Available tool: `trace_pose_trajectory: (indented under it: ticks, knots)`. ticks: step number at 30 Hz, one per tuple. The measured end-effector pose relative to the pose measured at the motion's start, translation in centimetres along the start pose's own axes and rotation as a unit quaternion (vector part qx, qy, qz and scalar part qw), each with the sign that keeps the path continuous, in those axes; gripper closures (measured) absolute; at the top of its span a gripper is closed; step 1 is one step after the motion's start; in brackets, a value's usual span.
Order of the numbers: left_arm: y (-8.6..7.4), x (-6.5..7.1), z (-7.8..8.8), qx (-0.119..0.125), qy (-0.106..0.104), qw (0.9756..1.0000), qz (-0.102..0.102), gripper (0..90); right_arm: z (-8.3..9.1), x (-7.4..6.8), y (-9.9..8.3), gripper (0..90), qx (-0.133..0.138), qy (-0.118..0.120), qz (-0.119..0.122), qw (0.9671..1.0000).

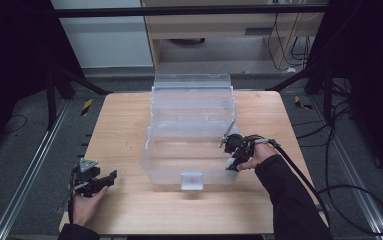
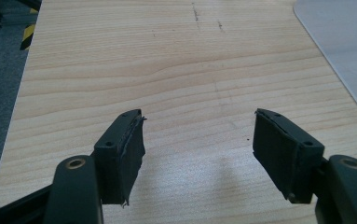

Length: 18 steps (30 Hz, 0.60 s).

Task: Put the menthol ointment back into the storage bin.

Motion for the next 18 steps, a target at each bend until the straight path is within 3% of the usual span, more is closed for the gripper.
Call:
trace_pose_trajectory:
  ticks: [18]
  knots:
    - [0.01,0.07,-0.02,-0.001,-0.002,1.0,-0.001,33.2,0.01,0.02,0.02,49.1,0.005,-0.001,0.001,1.0]
Point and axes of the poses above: each handheld gripper's, and its own axes: z roughly backward along the jaws, y roughly out of its top, x roughly to its right, the point moved 6 cm from there along -z, roughly forward along the jaws, and after that the axes turned 13 degrees about -z, right-handed, at the moved point
